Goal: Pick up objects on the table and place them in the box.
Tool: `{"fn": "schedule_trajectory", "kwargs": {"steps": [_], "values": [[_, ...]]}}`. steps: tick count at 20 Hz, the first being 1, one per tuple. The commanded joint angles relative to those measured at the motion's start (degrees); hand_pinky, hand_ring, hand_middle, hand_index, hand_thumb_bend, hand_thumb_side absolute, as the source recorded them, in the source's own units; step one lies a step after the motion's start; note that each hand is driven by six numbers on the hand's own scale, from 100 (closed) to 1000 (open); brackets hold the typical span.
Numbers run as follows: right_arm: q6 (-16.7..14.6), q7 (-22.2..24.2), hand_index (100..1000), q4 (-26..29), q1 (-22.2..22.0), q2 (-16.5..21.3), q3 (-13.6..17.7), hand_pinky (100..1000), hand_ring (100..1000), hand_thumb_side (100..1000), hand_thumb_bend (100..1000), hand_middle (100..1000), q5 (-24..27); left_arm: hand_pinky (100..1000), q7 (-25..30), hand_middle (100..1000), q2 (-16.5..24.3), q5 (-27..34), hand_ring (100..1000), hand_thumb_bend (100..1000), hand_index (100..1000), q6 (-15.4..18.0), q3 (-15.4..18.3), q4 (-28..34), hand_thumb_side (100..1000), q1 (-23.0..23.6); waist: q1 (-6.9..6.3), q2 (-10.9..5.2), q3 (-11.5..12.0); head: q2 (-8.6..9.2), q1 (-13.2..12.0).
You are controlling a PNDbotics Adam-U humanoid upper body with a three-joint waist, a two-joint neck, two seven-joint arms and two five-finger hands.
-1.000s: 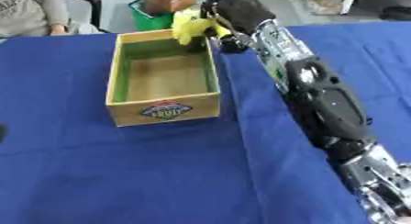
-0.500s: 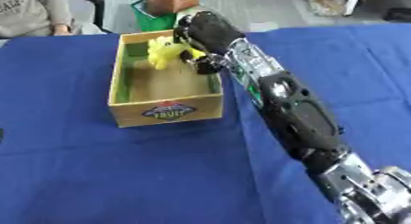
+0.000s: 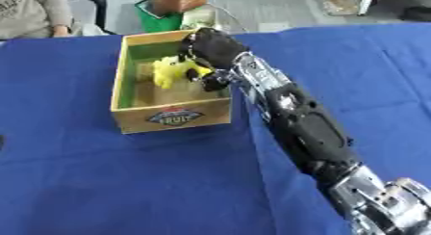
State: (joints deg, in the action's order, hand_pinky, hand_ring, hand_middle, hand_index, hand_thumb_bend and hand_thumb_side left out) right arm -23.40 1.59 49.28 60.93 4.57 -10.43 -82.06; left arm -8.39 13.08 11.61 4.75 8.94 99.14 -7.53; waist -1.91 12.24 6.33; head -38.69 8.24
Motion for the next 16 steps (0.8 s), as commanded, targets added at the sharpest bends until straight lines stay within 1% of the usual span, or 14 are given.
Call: {"fn": "schedule_trajectory", "kwargs": {"steps": [1, 2, 3, 5, 6, 7, 8, 10, 12, 15, 16], "values": [[-1.83, 3.97, 730, 0.03, 1.08, 0.08, -0.18, 900, 751, 100, 100, 641, 0.93, 486, 0.19, 454, 0.60, 0.35, 388, 741, 612, 0.08, 0.07, 0.83, 207, -0.46, -0.03, -0.85, -0.07, 0.35, 0.00], [-2.13, 5.30, 803, 0.12, 1.12, 0.09, -0.16, 916, 780, 100, 100, 724, 1.09, 486, 0.23, 454, 0.61, 0.32, 388, 742, 612, 0.06, 0.07, 0.82, 207, -0.48, 0.00, -0.86, -0.13, 0.36, -0.03], [-2.26, 6.53, 856, 0.32, 1.17, 0.13, -0.12, 932, 808, 106, 100, 787, 1.25, 486, 0.26, 454, 0.61, 0.29, 388, 742, 612, 0.05, 0.07, 0.82, 207, -0.49, 0.04, -0.87, -0.20, 0.36, -0.06], [-1.95, 8.29, 901, 1.03, 1.24, 0.24, 0.05, 944, 837, 108, 100, 850, 1.64, 487, 0.28, 454, 0.61, 0.25, 388, 742, 612, 0.03, 0.11, 0.83, 207, -0.50, 0.12, -0.88, -0.31, 0.37, -0.08], [-1.61, 8.76, 937, 1.41, 1.29, 0.33, 0.12, 949, 852, 106, 103, 884, 1.80, 487, 0.27, 454, 0.63, 0.23, 388, 742, 612, 0.02, 0.12, 0.83, 207, -0.51, 0.15, -0.89, -0.34, 0.38, -0.11], [-1.16, 8.99, 948, 1.78, 1.33, 0.41, 0.18, 952, 859, 129, 123, 895, 1.94, 487, 0.26, 454, 0.64, 0.22, 388, 741, 612, 0.02, 0.13, 0.84, 207, -0.53, 0.18, -0.90, -0.37, 0.39, -0.14], [-0.67, 9.07, 964, 2.17, 1.36, 0.51, 0.23, 956, 870, 187, 160, 916, 1.98, 486, 0.25, 454, 0.65, 0.22, 388, 742, 612, 0.03, 0.15, 0.85, 207, -0.55, 0.21, -0.91, -0.39, 0.41, -0.16], [0.42, 8.81, 967, 2.99, 1.38, 0.69, 0.39, 957, 872, 286, 208, 921, 1.97, 486, 0.21, 454, 0.67, 0.20, 388, 742, 612, 0.02, 0.18, 0.85, 207, -0.55, 0.24, -0.93, -0.41, 0.43, -0.22], [1.61, 7.98, 967, 3.84, 1.38, 0.88, 0.68, 957, 870, 289, 211, 922, 2.22, 487, 0.17, 454, 0.68, 0.20, 388, 742, 612, 0.02, 0.20, 0.85, 207, -0.56, 0.27, -0.94, -0.45, 0.44, -0.22], [3.62, 6.13, 962, 5.67, 1.40, 1.41, 1.36, 953, 863, 232, 181, 915, 2.79, 487, 0.12, 454, 0.69, 0.20, 388, 743, 612, 0.03, 0.24, 0.88, 207, -0.58, 0.25, -1.00, -0.61, 0.48, -0.33], [4.21, 5.58, 961, 6.39, 1.40, 1.65, 1.66, 953, 861, 230, 170, 911, 3.05, 486, 0.10, 454, 0.69, 0.20, 387, 743, 612, 0.03, 0.25, 0.87, 207, -0.57, 0.24, -1.03, -0.69, 0.45, -0.36]]}}
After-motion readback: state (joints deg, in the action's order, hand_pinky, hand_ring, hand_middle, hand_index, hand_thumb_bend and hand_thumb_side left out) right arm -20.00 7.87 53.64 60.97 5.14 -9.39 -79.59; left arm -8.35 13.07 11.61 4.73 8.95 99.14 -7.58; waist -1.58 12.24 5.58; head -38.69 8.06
